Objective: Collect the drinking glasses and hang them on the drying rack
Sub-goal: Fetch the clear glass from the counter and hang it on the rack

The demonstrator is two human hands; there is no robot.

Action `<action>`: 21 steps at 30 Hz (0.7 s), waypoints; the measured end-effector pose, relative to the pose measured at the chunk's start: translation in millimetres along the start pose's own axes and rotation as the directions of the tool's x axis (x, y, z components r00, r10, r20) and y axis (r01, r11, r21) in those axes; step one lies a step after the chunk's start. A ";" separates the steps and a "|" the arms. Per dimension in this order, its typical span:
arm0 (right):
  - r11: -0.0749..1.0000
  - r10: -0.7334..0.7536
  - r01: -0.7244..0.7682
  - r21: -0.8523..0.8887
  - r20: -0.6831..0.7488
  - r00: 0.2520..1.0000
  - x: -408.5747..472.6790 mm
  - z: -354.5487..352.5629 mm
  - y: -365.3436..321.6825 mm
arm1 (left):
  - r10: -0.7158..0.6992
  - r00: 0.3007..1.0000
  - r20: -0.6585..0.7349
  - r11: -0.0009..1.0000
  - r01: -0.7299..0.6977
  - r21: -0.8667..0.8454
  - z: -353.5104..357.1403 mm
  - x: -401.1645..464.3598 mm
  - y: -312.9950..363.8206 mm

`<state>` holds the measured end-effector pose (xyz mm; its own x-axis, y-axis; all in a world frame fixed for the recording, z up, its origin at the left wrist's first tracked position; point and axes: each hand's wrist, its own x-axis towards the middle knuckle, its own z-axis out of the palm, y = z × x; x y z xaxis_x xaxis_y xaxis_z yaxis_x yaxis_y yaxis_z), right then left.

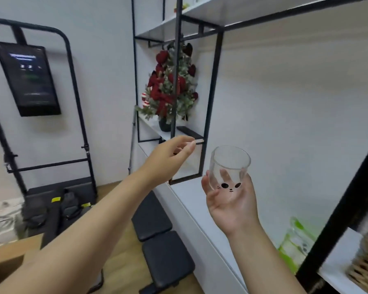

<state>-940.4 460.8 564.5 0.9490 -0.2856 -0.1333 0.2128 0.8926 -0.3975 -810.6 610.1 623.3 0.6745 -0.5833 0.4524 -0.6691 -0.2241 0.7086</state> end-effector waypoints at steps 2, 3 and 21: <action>0.999 0.050 -0.050 0.005 0.016 0.999 29.5 7.9 10.1 | -0.026 0.999 -0.021 0.999 0.027 0.029 -5.9 15.8 -16.5; 0.998 0.070 -0.070 0.009 0.025 0.997 44.8 10.5 13.6 | -0.041 0.999 -0.032 0.998 0.042 0.040 -7.7 24.9 -25.3; 0.996 0.081 -0.082 -0.025 -0.020 0.996 274.9 -13.9 -65.6 | -0.149 0.988 -0.049 0.981 0.153 0.118 56.2 225.7 -154.7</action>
<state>-696.7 318.9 541.3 0.9585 -0.2189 -0.1829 0.1287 0.9040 -0.4077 -572.4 469.2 585.3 0.7808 -0.5049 0.3680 -0.5899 -0.4016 0.7005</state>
